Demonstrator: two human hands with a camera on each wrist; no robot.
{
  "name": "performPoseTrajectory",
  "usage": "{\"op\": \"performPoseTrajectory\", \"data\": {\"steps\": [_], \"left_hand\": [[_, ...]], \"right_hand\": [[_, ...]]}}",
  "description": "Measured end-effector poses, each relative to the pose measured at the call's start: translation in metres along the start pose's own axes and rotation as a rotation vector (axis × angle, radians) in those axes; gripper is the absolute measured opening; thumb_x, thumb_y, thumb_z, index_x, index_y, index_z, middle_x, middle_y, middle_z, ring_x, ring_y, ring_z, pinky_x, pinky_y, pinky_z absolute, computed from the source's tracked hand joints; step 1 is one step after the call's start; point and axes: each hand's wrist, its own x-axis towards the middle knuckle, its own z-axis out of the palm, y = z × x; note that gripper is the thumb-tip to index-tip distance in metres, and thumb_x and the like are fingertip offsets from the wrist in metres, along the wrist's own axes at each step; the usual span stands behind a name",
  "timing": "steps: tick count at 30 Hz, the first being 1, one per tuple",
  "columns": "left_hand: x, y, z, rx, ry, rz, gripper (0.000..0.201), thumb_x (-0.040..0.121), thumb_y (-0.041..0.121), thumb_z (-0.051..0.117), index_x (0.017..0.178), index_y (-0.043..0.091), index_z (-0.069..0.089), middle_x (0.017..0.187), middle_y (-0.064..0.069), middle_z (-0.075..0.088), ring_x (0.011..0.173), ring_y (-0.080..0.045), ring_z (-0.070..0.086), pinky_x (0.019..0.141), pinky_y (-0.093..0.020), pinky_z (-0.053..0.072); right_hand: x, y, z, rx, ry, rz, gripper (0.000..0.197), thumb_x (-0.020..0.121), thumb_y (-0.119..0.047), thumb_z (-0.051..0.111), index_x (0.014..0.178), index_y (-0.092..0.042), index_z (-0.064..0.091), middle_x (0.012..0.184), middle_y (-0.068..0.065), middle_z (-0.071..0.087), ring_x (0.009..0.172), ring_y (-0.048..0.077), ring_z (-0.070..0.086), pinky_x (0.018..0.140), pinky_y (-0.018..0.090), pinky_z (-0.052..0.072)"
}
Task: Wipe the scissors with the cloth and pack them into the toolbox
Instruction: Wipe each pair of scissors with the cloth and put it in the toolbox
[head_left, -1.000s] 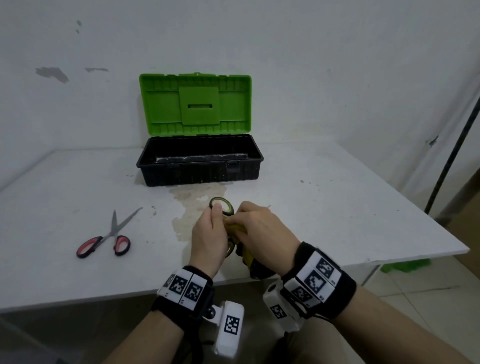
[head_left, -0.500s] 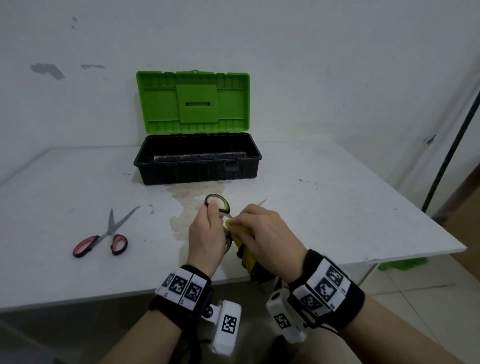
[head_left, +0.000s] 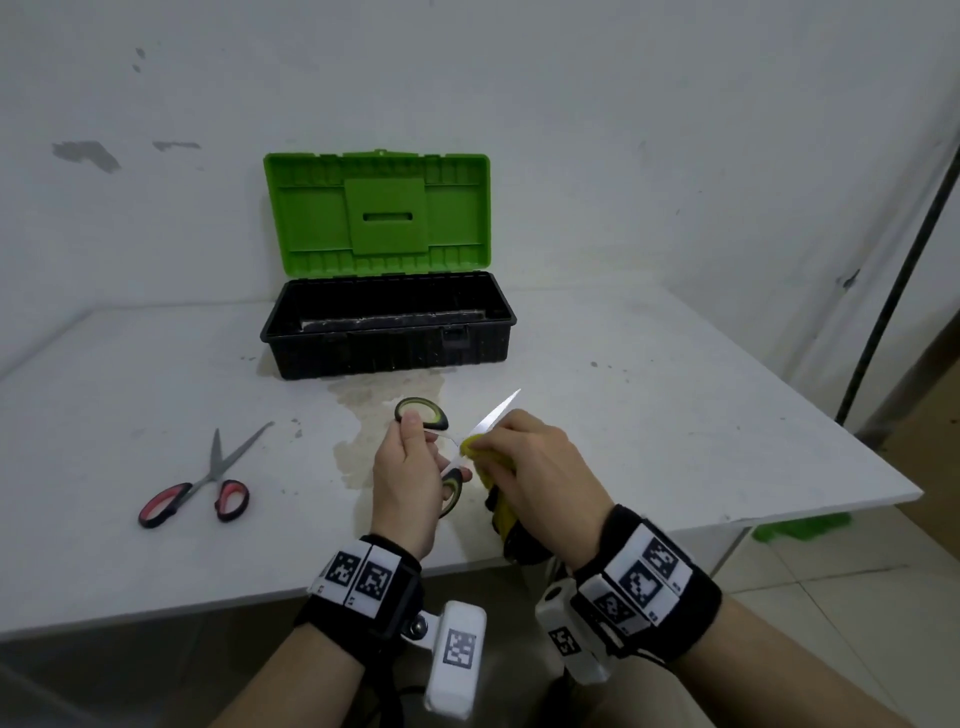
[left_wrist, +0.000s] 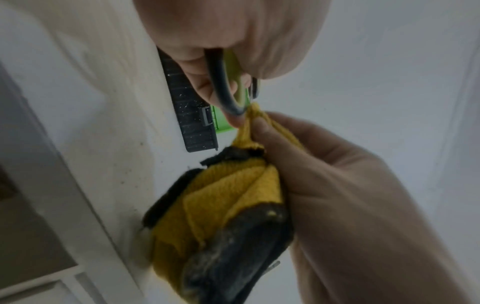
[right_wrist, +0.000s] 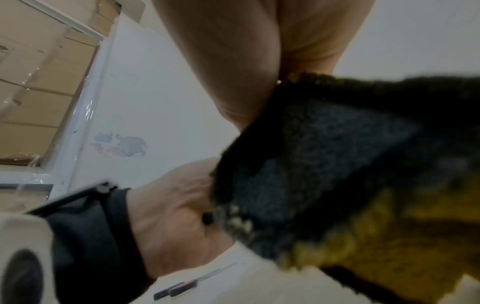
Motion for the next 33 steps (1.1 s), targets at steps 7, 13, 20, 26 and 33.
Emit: {"op": "performPoseTrajectory", "data": {"steps": [7, 13, 20, 26, 33], "left_hand": [[0.000, 0.002, -0.005, -0.090, -0.131, -0.098, 0.028, 0.102, 0.039, 0.051, 0.102, 0.012, 0.060, 0.084, -0.004, 0.062, 0.066, -0.015, 0.063, 0.065, -0.030, 0.052], [0.002, -0.002, -0.012, -0.103, -0.308, -0.165, 0.020, 0.100, 0.018, 0.058, 0.119, 0.019, 0.052, 0.083, -0.005, 0.072, 0.074, -0.017, 0.062, 0.066, -0.029, 0.048], [-0.001, 0.001, -0.011, -0.035, -0.383, -0.165, 0.012, 0.106, 0.026, 0.044, 0.116, 0.032, 0.048, 0.078, -0.004, 0.056, 0.060, -0.015, 0.053, 0.058, -0.027, 0.047], [-0.001, 0.005, -0.012, 0.099, -0.414, -0.011, 0.013, 0.107, 0.022, 0.041, 0.113, 0.023, 0.052, 0.079, 0.003, 0.069, 0.066, -0.013, 0.055, 0.067, -0.028, 0.046], [0.006, 0.015, -0.027, 0.291, -0.468, 0.151, 0.015, 0.098, 0.015, 0.061, 0.102, 0.018, 0.047, 0.083, 0.002, 0.076, 0.072, -0.012, 0.064, 0.074, -0.030, 0.052]], "right_hand": [[0.003, 0.018, -0.017, 0.023, 0.112, 0.106, 0.019, 0.093, -0.024, 0.060, 0.106, -0.019, 0.072, 0.099, -0.004, 0.060, 0.086, 0.012, 0.057, 0.078, 0.021, 0.048], [0.003, 0.030, -0.036, 0.067, 0.277, 0.086, 0.015, 0.088, -0.023, 0.067, 0.102, -0.020, 0.074, 0.094, -0.007, 0.062, 0.082, 0.006, 0.058, 0.076, 0.008, 0.041], [0.004, 0.035, -0.045, 0.079, 0.345, 0.072, 0.013, 0.087, -0.023, 0.069, 0.100, -0.020, 0.074, 0.093, -0.007, 0.063, 0.083, 0.005, 0.059, 0.076, 0.011, 0.044], [0.005, 0.037, -0.048, 0.095, 0.354, 0.094, 0.014, 0.087, -0.025, 0.069, 0.100, -0.022, 0.074, 0.094, -0.008, 0.063, 0.084, 0.004, 0.059, 0.077, 0.010, 0.044], [0.005, 0.041, -0.054, 0.131, 0.335, 0.147, 0.014, 0.087, -0.028, 0.069, 0.100, -0.026, 0.073, 0.096, -0.010, 0.065, 0.088, 0.004, 0.058, 0.081, 0.014, 0.044]]}}
